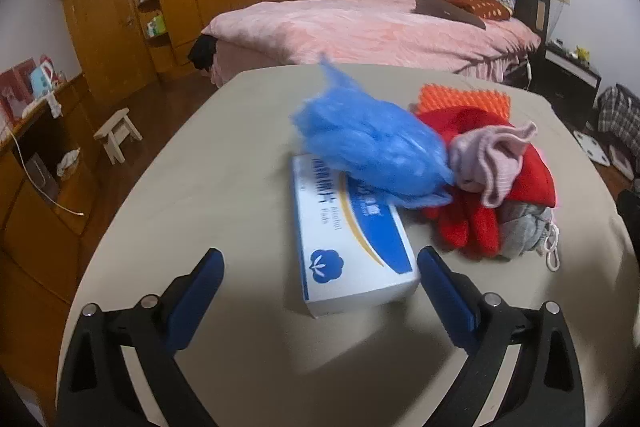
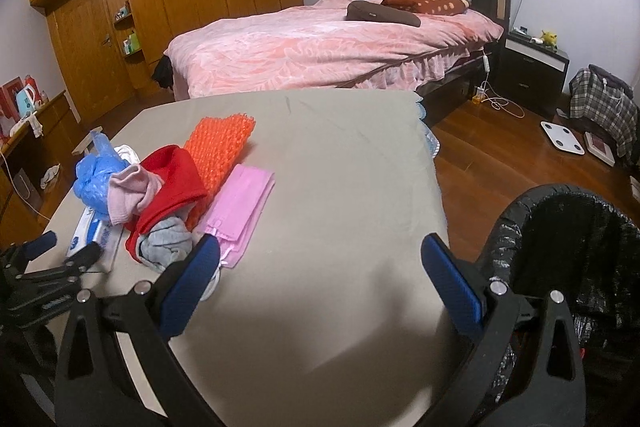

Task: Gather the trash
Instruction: 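Grasp the white-and-blue alcohol pads box with the left tool, then grasp the pink knit item from the pile with the right tool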

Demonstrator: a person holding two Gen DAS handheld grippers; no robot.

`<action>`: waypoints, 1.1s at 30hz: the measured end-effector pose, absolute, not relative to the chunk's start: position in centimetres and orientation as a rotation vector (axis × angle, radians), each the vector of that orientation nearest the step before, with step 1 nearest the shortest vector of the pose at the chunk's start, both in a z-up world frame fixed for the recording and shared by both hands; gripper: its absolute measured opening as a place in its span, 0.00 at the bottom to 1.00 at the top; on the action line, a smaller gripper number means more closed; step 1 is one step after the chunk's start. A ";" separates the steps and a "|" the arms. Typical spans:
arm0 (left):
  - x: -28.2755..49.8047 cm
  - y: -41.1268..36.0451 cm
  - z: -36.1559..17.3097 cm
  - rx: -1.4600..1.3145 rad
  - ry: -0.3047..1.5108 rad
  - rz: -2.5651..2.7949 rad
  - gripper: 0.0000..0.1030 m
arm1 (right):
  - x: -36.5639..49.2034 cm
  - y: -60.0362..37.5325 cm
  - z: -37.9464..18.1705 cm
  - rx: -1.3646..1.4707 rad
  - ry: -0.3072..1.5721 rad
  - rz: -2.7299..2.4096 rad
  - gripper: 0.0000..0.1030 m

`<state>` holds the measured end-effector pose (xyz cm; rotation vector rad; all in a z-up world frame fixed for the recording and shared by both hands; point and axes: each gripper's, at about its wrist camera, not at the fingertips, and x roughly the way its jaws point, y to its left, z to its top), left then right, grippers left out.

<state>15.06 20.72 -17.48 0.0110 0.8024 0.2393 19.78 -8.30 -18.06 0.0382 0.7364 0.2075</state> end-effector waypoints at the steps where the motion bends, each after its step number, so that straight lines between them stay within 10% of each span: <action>1: 14.8 21.2 -17.4 0.006 0.796 0.240 0.92 | 19.8 -8.2 -18.1 0.037 0.738 0.207 0.95; 11: 17.3 21.8 -17.9 -0.016 0.813 0.224 0.87 | 20.0 -7.4 -18.2 0.028 0.741 0.222 0.95; 17: 18.6 22.6 -18.8 -0.073 0.863 0.161 0.53 | 20.2 -6.7 -17.9 0.022 0.740 0.239 0.95; 33: 13.3 26.1 -16.1 -0.065 0.775 0.287 0.53 | 20.0 -1.5 -16.2 0.008 0.704 0.361 0.95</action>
